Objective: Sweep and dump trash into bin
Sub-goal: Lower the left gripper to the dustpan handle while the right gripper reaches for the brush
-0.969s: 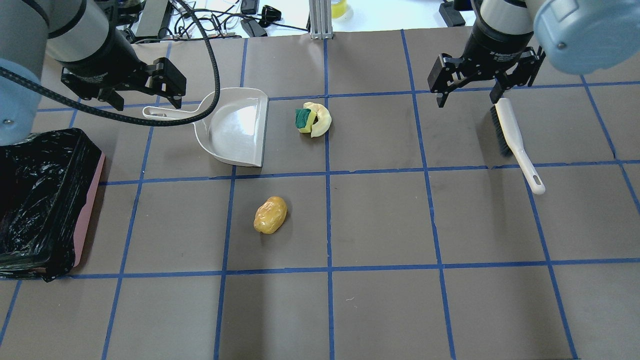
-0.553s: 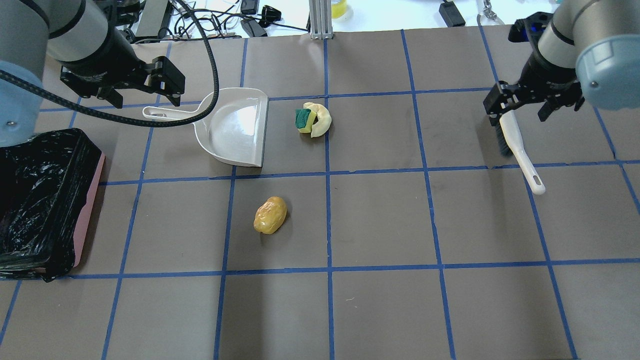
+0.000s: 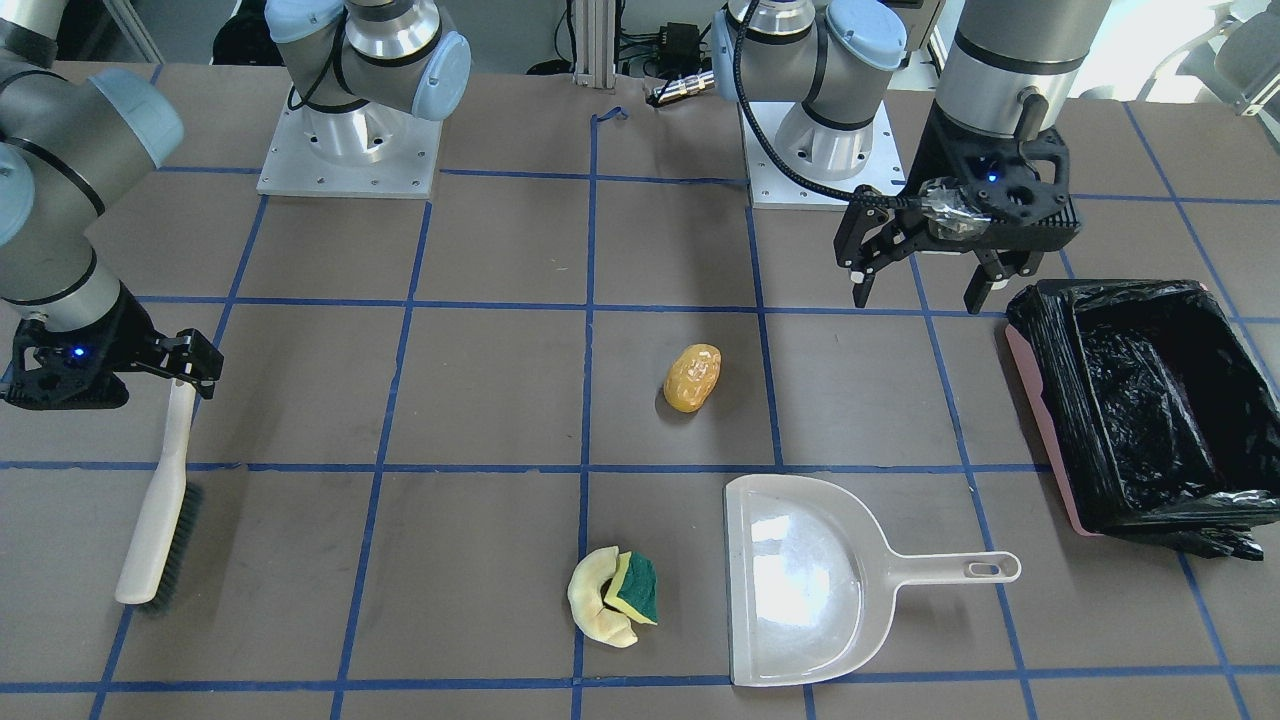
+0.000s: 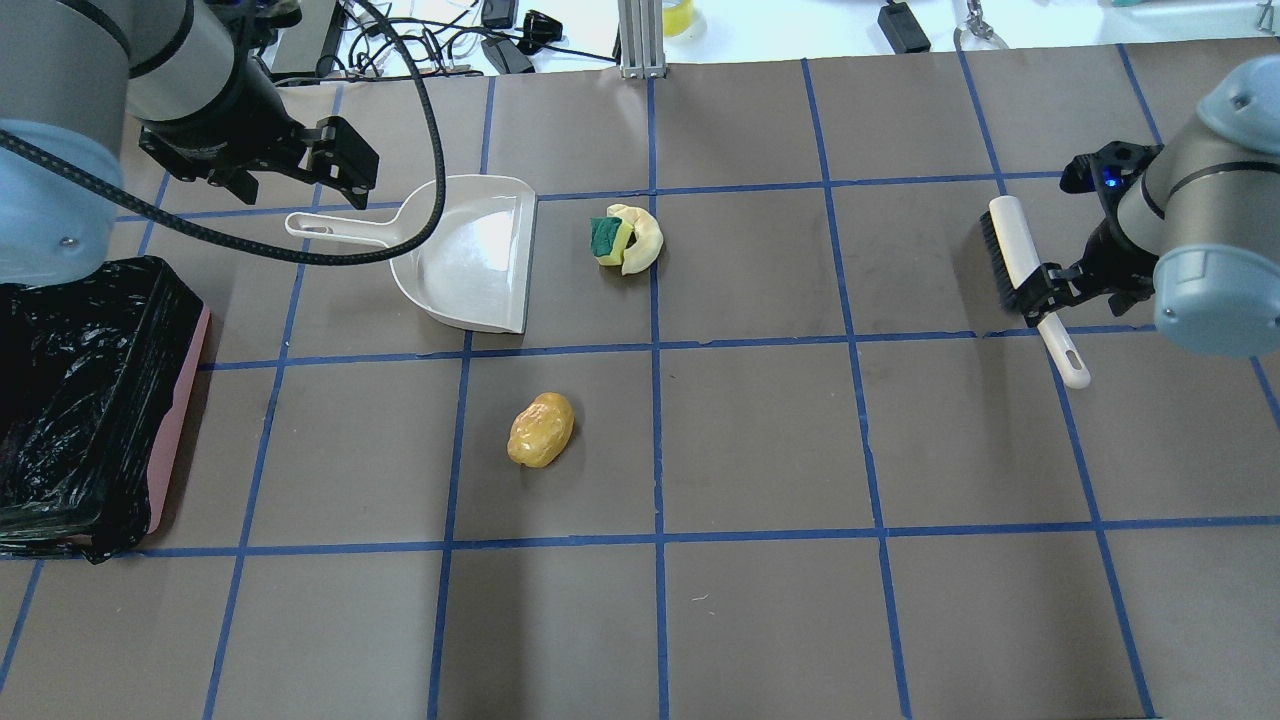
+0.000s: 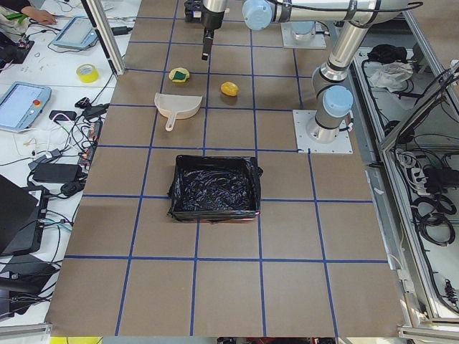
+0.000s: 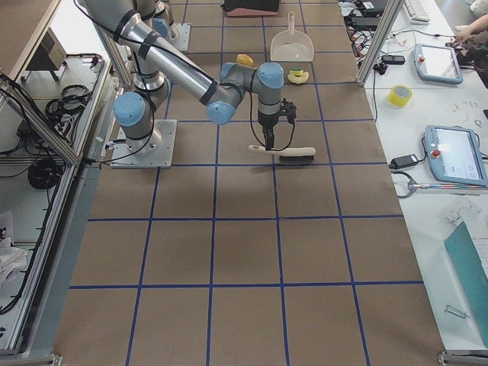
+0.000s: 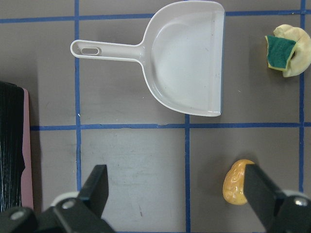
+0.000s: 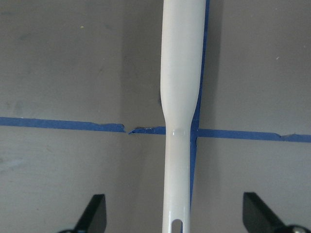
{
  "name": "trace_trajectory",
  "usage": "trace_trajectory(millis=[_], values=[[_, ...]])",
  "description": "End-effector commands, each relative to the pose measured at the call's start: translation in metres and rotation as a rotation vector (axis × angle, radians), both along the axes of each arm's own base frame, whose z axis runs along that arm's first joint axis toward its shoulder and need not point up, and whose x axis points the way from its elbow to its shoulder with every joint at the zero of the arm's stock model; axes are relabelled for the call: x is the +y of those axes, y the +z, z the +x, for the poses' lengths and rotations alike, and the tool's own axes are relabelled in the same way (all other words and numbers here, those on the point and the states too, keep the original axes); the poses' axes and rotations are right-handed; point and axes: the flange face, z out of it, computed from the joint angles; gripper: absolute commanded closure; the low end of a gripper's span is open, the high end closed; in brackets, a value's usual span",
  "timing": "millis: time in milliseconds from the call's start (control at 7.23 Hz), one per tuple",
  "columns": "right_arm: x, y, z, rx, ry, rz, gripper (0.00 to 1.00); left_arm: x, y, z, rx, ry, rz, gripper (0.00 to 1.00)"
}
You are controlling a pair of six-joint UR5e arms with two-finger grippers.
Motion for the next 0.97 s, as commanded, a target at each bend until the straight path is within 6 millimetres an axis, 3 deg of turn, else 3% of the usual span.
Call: trace_trajectory(millis=[0, 415, 553, 692, 830], values=[[0.014, -0.018, 0.000, 0.007, -0.003, 0.021, 0.14, -0.010, -0.046, 0.003, -0.043, -0.221, 0.100, 0.00], [0.006, -0.021, -0.004, 0.011, -0.007, -0.023, 0.18, -0.042, -0.103, 0.015, -0.036, -0.217, 0.157, 0.00], [0.005, -0.026, -0.004, 0.004, -0.009, -0.019, 0.19, -0.064, -0.125, 0.021, -0.066, -0.358, 0.112, 0.00], [0.002, -0.037, -0.005, -0.011, -0.010, -0.002, 0.23, -0.080, -0.152, 0.024, -0.100, -0.615, 0.131, 0.00], [0.002, -0.038, -0.005, -0.011, -0.008, 0.001, 0.34, -0.092, -0.165, 0.043, -0.105, -0.786, 0.154, 0.00]])
